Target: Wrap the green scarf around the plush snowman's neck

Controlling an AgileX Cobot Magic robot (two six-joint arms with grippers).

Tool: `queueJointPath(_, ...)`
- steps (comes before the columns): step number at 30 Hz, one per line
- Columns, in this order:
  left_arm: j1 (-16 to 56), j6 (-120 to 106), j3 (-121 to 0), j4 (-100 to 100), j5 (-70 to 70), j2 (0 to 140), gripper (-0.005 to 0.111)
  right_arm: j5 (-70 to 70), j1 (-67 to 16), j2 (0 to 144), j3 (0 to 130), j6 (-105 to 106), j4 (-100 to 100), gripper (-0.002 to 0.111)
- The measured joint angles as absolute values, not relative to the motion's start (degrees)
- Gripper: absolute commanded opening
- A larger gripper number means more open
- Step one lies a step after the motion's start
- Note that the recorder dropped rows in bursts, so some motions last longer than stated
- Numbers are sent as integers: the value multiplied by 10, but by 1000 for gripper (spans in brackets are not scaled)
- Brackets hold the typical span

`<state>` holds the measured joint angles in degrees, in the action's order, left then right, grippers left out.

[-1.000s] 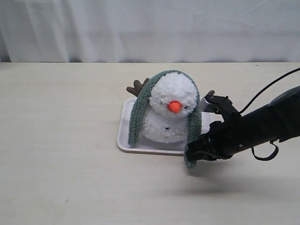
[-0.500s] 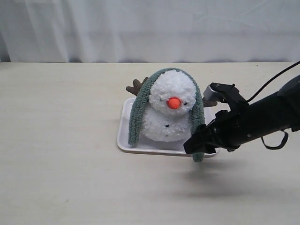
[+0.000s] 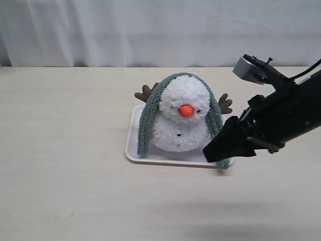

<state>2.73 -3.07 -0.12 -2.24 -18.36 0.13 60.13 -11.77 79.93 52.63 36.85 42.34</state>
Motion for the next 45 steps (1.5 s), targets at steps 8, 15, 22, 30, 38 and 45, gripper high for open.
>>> queueJointPath(8, 27, -31, -1, -23, -184, 1, 0, 364, -334, 789, 529, 349, 406, 59)
queueJointPath(15, 27, -31, -1, -23, -184, 1, 0, 165, -430, 870, 537, 168, 240, 59)
queueJointPath(22, 27, -31, -1, -23, -184, 1, 0, 153, -460, 967, 600, 110, 142, 59)
queueJointPath(30, 27, -31, -1, -23, -184, 1, 0, 214, -490, 1030, 708, -68, -124, 49)
queueJointPath(38, 27, -31, -1, -24, -184, 1, 0, 502, -530, 1046, 791, -351, -495, 47)
queueJointPath(45, 27, -31, -1, -24, -184, 1, 0, 533, -532, 1047, 828, -396, -334, 51)
